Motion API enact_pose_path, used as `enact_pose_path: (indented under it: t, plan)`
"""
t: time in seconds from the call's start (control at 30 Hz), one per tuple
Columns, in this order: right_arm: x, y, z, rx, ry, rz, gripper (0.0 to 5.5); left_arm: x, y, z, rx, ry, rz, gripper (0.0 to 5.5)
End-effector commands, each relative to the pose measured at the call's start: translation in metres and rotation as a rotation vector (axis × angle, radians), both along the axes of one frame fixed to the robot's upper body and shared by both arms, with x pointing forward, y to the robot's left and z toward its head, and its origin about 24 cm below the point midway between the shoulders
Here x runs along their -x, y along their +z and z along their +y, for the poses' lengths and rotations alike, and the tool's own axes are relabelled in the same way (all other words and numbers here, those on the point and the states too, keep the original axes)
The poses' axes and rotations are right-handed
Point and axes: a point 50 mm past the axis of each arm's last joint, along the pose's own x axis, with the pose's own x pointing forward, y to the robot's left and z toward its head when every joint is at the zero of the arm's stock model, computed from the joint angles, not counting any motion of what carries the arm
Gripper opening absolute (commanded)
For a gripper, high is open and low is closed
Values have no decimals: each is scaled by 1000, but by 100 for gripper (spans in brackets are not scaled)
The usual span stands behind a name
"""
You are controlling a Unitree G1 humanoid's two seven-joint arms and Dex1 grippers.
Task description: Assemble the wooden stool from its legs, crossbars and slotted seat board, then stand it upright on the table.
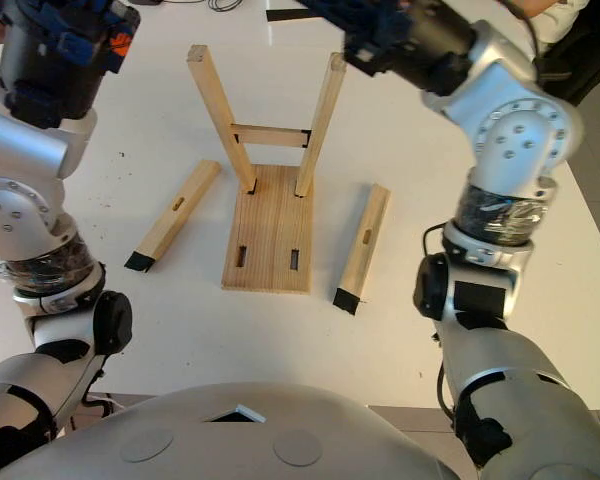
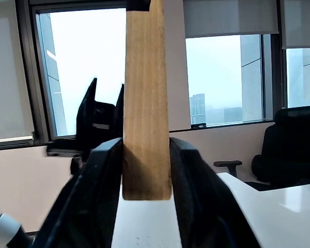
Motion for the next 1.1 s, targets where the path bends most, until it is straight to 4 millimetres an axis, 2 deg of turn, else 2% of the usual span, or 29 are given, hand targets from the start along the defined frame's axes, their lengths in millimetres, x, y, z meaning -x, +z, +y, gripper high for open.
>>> enact_pose_path:
  t: [0.03,0.1,0.17,0.27,0.33,0.53,0.7,0.93,1.1]
  plan:
    - [3,7,-9,62,60,-14,130,5,-1,7,-80,-55,20,204]
    - [4,7,-8,115,88,-23,130,7,-5,8,-133,-79,29,231]
    - [5,-4,4,279,180,-43,130,7,-15,1,-314,-113,12,234]
    - [3,-14,12,378,264,-47,130,9,-22,-2,-432,-157,-12,234]
    - [2,-13,15,383,283,-56,130,7,-25,-3,-457,-172,-23,234]
    - [3,-14,16,388,292,-65,130,2,-27,-3,-477,-172,-31,313]
    - [1,-16,9,417,273,-66,130,1,-32,-2,-510,-160,-35,313]
    - [1,-44,9,679,273,-150,130,3,-40,-5,-607,-141,-70,313]
    - [-1,-51,11,717,285,-165,130,4,-45,-6,-638,-143,-90,313]
